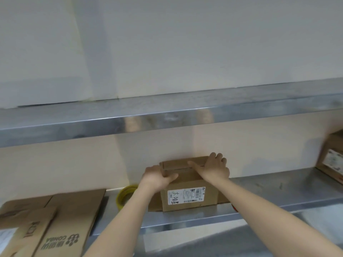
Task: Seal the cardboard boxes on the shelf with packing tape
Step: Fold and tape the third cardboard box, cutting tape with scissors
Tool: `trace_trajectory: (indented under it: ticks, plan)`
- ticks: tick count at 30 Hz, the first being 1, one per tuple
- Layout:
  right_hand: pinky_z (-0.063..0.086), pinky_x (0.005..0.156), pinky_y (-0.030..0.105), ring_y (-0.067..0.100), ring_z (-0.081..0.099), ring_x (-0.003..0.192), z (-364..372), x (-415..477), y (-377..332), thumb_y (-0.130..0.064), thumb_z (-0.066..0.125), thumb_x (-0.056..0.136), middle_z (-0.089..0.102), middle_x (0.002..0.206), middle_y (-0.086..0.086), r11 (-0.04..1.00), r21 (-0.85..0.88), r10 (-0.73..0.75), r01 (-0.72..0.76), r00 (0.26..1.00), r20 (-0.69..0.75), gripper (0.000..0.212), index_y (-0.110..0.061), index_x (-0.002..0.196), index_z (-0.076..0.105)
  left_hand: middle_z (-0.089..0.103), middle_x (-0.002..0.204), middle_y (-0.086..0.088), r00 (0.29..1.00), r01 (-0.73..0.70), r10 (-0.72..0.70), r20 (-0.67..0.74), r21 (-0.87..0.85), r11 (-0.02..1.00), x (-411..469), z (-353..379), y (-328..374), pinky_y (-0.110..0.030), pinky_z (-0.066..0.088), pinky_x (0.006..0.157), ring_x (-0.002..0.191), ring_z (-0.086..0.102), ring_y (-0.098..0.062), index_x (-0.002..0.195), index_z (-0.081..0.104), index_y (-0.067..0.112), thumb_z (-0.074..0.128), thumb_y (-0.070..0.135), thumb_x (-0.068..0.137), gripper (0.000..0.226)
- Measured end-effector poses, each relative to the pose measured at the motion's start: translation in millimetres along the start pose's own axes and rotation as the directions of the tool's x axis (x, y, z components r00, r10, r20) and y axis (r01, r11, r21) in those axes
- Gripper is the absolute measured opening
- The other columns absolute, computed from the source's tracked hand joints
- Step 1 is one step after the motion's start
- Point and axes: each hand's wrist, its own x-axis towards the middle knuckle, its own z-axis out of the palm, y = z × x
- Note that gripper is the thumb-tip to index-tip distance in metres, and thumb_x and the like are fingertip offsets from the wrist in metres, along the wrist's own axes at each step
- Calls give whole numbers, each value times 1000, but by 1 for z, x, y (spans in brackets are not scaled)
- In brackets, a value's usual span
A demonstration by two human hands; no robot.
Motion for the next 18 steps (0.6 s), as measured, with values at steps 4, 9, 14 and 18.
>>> trace_trajectory:
  ticks: [4,9,14,18]
  plan:
    - [33,105,39,28,29,134,3,1,-5,-87,53,64,34,142,10,989,7,146,-148,982,122,114,-5,142,31,57,125,-10,973,194,-196,-125,-28,981,7,15,14,-35,46,86,114,56,-31,133,36,8,46,77,79,88]
    - [38,101,39,27,33,132,9,7,4,-74,50,80,40,140,8,994,27,103,-107,987,126,89,-8,139,37,63,117,-6,973,220,-206,-105,151,964,24,22,10,-32,46,78,108,60,-27,122,55,14,46,73,83,71]
    - [45,95,36,25,50,119,-1,15,13,-52,48,95,55,127,8,983,136,102,-121,985,140,52,-11,125,54,65,115,-7,978,208,-208,-4,30,978,38,11,-4,-31,44,80,107,60,-27,114,62,14,49,55,91,49]
    - [47,85,33,23,59,99,-21,15,15,-47,63,88,62,105,1,922,357,94,-151,980,175,42,-12,109,62,69,87,-8,980,197,-184,77,-263,944,41,-14,-14,-32,56,73,79,67,-24,86,62,7,49,56,92,52]
